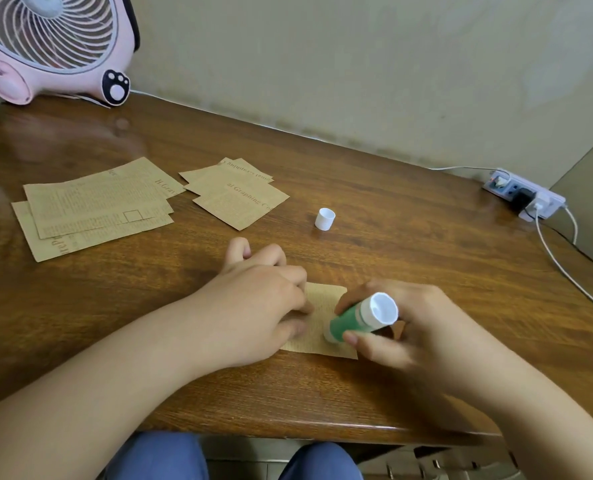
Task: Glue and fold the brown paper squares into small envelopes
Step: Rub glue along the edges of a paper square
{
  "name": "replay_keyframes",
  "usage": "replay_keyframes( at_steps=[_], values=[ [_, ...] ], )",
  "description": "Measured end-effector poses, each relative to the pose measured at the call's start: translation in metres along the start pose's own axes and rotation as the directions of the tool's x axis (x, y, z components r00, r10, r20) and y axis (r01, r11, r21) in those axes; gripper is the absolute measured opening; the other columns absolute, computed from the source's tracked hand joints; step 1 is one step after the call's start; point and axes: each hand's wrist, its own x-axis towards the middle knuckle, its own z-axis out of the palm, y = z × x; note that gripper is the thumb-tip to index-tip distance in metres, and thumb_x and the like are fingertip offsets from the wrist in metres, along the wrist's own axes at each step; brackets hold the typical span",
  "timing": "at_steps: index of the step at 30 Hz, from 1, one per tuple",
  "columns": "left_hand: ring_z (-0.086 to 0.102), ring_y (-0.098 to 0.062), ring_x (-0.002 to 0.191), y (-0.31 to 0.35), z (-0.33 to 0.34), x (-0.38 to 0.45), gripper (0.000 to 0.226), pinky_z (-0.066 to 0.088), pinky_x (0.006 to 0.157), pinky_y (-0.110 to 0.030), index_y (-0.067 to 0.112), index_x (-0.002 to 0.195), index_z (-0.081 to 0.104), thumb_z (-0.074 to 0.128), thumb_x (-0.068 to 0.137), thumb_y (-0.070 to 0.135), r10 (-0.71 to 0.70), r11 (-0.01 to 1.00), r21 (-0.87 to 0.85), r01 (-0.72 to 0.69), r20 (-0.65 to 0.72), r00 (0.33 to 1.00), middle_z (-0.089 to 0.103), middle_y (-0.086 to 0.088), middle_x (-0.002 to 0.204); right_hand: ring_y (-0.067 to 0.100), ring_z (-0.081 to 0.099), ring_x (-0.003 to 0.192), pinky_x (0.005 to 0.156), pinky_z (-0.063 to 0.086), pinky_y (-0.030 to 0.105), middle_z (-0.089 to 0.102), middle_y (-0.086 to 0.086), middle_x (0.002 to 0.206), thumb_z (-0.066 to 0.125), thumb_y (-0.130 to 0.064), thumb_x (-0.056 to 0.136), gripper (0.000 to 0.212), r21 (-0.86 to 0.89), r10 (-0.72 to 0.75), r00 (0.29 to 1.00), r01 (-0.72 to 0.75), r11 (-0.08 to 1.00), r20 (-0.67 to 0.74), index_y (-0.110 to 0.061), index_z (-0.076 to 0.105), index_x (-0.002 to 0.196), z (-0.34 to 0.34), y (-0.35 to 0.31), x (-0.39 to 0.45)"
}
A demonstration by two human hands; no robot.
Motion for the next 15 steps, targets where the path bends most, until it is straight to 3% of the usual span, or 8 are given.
replay_keyframes(
  at_steps=[6,10,15],
  values=[
    [0.022,-0.001,0.106,-0.004,0.003,-0.002,0.032,0.007,0.083,-0.03,0.043,0.124,0.057,0.04,0.096,0.047,0.013,1.0,-0.023,-0.012,0.003,1.0,0.045,0.024,0.103,0.003,0.053,0.071,0.062,0.037,0.01,0.061,-0.011,0.078,0.061,-0.04,0.08,0.019,-0.088,0.011,0.998,-0.016,0.996,-0.058,-0.023,0.067,0.087,0.001,0.016,0.017],
    [0.023,-0.004,0.105,-0.003,0.005,-0.001,0.029,0.006,0.08,-0.03,0.043,0.119,0.059,0.037,0.099,0.041,0.006,1.0,0.007,-0.006,-0.028,1.0,0.048,0.023,0.107,0.01,0.053,0.072,0.062,0.038,0.013,0.063,-0.006,0.08,0.068,-0.026,0.081,0.007,-0.113,0.013,0.997,-0.022,0.993,-0.082,-0.022,0.069,0.087,0.002,0.025,0.031],
    [0.028,-0.005,0.093,-0.006,0.011,-0.002,0.032,0.006,0.075,-0.029,0.038,0.101,0.071,0.041,0.09,0.035,0.032,0.999,-0.002,-0.033,-0.109,0.994,0.055,0.022,0.09,0.009,0.059,0.076,0.064,0.044,0.018,0.064,-0.007,0.083,0.062,-0.04,0.081,0.021,-0.057,-0.019,1.0,0.018,0.998,-0.01,-0.022,0.066,0.09,-0.001,0.012,0.009]
  ],
)
